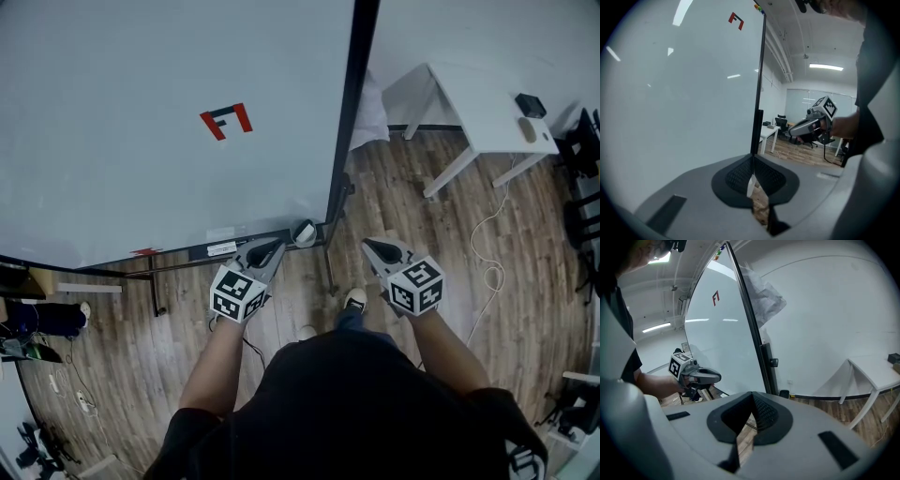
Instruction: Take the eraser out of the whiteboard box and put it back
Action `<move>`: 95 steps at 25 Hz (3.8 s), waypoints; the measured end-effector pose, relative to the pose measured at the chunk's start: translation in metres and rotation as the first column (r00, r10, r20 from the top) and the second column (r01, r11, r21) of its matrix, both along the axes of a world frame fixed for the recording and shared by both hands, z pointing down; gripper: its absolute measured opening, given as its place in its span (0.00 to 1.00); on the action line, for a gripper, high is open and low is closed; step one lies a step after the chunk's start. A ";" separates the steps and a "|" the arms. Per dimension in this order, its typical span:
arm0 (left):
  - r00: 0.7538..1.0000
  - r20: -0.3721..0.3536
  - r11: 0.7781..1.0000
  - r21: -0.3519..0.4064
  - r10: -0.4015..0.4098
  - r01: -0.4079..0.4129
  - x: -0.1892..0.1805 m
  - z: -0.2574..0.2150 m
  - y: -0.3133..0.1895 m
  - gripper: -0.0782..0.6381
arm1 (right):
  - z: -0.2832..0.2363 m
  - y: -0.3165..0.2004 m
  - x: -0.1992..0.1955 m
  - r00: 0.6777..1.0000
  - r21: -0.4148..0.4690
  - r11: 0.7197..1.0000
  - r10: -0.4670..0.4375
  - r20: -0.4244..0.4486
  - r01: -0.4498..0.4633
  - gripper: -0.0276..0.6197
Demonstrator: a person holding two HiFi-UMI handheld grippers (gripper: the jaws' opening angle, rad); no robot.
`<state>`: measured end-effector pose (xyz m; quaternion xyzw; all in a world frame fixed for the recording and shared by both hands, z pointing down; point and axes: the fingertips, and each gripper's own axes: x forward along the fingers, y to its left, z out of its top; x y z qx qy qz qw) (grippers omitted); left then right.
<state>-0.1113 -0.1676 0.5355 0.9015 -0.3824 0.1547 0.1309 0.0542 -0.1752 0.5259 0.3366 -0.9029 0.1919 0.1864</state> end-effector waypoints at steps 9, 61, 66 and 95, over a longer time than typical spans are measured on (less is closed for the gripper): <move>0.999 0.028 0.998 -0.060 0.036 -0.034 0.013 0.027 -0.011 0.14 | 0.010 -0.010 0.006 1.000 -0.023 1.000 0.004 -0.004 -0.004 0.03; 0.971 0.231 0.960 -0.279 0.060 0.007 0.052 0.142 -0.063 0.41 | 0.063 -0.017 0.043 0.998 -0.143 0.989 -0.040 -0.040 0.034 0.03; 0.972 0.228 0.958 -0.286 0.059 0.009 0.053 0.144 -0.066 0.40 | 0.067 -0.015 0.041 0.998 -0.154 0.987 -0.050 -0.038 0.043 0.03; 0.976 0.213 0.960 -0.278 0.042 0.019 0.053 0.134 -0.064 0.33 | 0.062 -0.002 0.039 0.995 -0.144 0.987 -0.078 -0.065 0.068 0.03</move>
